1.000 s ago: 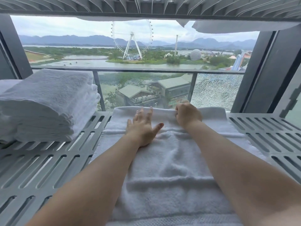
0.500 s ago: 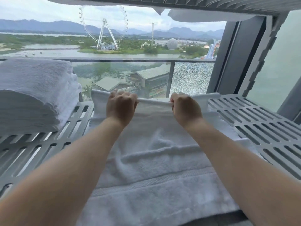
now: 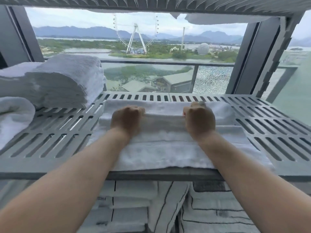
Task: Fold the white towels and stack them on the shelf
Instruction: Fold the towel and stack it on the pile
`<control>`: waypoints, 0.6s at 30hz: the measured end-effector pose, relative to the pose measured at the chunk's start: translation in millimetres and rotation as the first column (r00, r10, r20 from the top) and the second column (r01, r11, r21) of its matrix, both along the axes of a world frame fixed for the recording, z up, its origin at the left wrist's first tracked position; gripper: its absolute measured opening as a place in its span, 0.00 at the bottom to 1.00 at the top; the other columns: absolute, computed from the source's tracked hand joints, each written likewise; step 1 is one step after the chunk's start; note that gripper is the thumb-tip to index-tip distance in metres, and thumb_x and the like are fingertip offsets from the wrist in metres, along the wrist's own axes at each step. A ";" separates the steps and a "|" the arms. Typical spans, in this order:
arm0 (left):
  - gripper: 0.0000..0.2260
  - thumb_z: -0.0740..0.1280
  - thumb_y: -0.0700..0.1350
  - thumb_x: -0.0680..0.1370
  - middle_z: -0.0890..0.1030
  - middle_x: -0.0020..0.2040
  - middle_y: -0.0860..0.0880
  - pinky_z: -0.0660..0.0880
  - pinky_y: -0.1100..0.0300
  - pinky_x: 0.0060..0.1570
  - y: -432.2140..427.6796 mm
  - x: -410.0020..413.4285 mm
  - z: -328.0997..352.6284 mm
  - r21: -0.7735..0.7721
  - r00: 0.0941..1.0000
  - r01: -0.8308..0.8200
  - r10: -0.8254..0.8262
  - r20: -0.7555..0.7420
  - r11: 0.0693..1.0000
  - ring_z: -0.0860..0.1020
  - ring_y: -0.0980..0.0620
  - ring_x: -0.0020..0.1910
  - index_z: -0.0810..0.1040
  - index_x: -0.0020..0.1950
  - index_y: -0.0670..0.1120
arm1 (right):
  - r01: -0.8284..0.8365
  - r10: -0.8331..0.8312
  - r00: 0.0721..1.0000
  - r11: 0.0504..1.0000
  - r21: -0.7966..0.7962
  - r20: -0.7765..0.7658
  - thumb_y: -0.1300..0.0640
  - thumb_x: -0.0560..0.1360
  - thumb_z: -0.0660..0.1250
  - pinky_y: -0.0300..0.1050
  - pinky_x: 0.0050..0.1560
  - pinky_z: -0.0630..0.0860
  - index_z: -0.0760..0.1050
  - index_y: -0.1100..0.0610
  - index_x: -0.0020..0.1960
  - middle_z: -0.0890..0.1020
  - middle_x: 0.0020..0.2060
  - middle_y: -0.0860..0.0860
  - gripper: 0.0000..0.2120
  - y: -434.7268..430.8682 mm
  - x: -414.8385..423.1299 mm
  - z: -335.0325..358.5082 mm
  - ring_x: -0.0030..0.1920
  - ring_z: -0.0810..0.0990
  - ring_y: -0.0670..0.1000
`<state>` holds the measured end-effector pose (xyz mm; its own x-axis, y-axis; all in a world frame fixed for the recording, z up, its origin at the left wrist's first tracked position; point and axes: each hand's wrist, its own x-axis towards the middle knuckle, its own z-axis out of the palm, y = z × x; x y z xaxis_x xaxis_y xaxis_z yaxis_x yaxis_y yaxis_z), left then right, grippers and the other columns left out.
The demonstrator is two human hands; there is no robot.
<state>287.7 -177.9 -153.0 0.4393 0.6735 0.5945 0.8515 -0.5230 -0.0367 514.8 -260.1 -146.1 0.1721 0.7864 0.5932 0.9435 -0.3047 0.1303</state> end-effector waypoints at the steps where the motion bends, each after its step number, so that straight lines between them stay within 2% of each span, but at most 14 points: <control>1: 0.11 0.62 0.38 0.76 0.83 0.49 0.49 0.72 0.55 0.40 -2.7 -0.2 -2.7 -0.051 1.000 -0.020 0.020 0.000 0.998 0.81 0.43 0.48 0.80 0.50 0.51 | 0.035 -0.035 0.999 0.999 -0.018 0.015 0.67 0.73 0.62 0.51 0.52 0.75 0.82 0.56 0.52 0.80 0.49 0.56 0.14 -2.2 3.7 -0.3 0.54 0.76 0.59; 3: 0.14 0.58 0.36 0.77 0.83 0.52 0.46 0.73 0.54 0.44 -2.6 -0.3 -3.6 -0.177 0.997 -0.060 0.068 0.035 0.982 0.80 0.42 0.51 0.80 0.52 0.50 | 0.107 -0.109 0.994 0.991 -0.075 -0.012 0.66 0.74 0.59 0.53 0.56 0.73 0.81 0.57 0.55 0.79 0.53 0.58 0.16 -2.6 11.8 1.2 0.57 0.74 0.60; 5: 0.17 0.55 0.34 0.76 0.83 0.49 0.44 0.74 0.55 0.43 -2.0 0.2 -3.1 -0.270 0.993 -0.065 0.088 0.075 0.961 0.79 0.42 0.48 0.81 0.49 0.49 | 0.151 -0.162 0.984 0.978 -0.145 -0.072 0.65 0.75 0.57 0.53 0.57 0.71 0.80 0.57 0.56 0.79 0.54 0.57 0.16 -2.7 20.4 3.2 0.59 0.73 0.60; 7: 0.18 0.55 0.33 0.74 0.82 0.45 0.45 0.76 0.53 0.43 -1.4 -0.5 -3.5 -0.308 0.990 -0.044 0.082 0.110 0.950 0.78 0.42 0.45 0.82 0.47 0.48 | 0.171 -0.189 0.976 0.972 -0.159 -0.107 0.64 0.76 0.56 0.53 0.57 0.71 0.79 0.56 0.54 0.80 0.51 0.56 0.15 -2.6 27.3 2.0 0.58 0.75 0.59; 9: 0.18 0.55 0.34 0.74 0.82 0.43 0.45 0.77 0.51 0.44 0.6 -2.8 -4.5 -0.330 0.986 -0.028 0.080 0.145 0.944 0.78 0.42 0.44 0.83 0.46 0.48 | 0.199 -0.215 0.969 0.971 -0.131 -0.124 0.64 0.76 0.57 0.53 0.57 0.70 0.80 0.56 0.51 0.82 0.47 0.56 0.14 -4.0 33.3 1.6 0.54 0.77 0.59; 12: 0.17 0.56 0.35 0.76 0.81 0.40 0.47 0.73 0.54 0.39 1.0 -4.1 -6.7 -0.342 0.976 -0.025 0.097 0.194 0.939 0.78 0.43 0.41 0.82 0.43 0.49 | 0.202 -0.200 0.972 0.979 0.006 -0.123 0.65 0.75 0.60 0.53 0.57 0.69 0.83 0.56 0.48 0.83 0.43 0.56 0.13 -4.1 43.4 2.5 0.50 0.78 0.58; 15: 0.18 0.56 0.33 0.75 0.81 0.37 0.48 0.70 0.56 0.37 -1.6 -3.0 -7.0 -0.331 0.967 -0.021 0.103 0.232 0.944 0.78 0.45 0.40 0.82 0.40 0.50 | 0.154 -0.140 0.984 0.979 0.131 -0.108 0.66 0.76 0.62 0.53 0.57 0.69 0.84 0.56 0.51 0.83 0.46 0.56 0.13 -3.5 48.3 1.8 0.51 0.77 0.58; 18: 0.20 0.56 0.30 0.74 0.83 0.40 0.47 0.77 0.54 0.41 -4.2 -2.1 -5.3 -0.331 0.961 -0.017 0.107 0.254 0.944 0.78 0.46 0.41 0.85 0.45 0.49 | 0.143 -0.131 0.983 0.985 0.092 -0.128 0.66 0.77 0.62 0.54 0.60 0.72 0.83 0.59 0.52 0.82 0.49 0.58 0.12 -6.2 52.0 -4.1 0.53 0.77 0.59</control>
<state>285.6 -182.1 -158.3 0.2470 0.8687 0.4293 0.8376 -0.4142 0.3562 566.9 -266.3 -150.2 0.3493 0.6880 0.6361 0.8987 -0.4382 -0.0196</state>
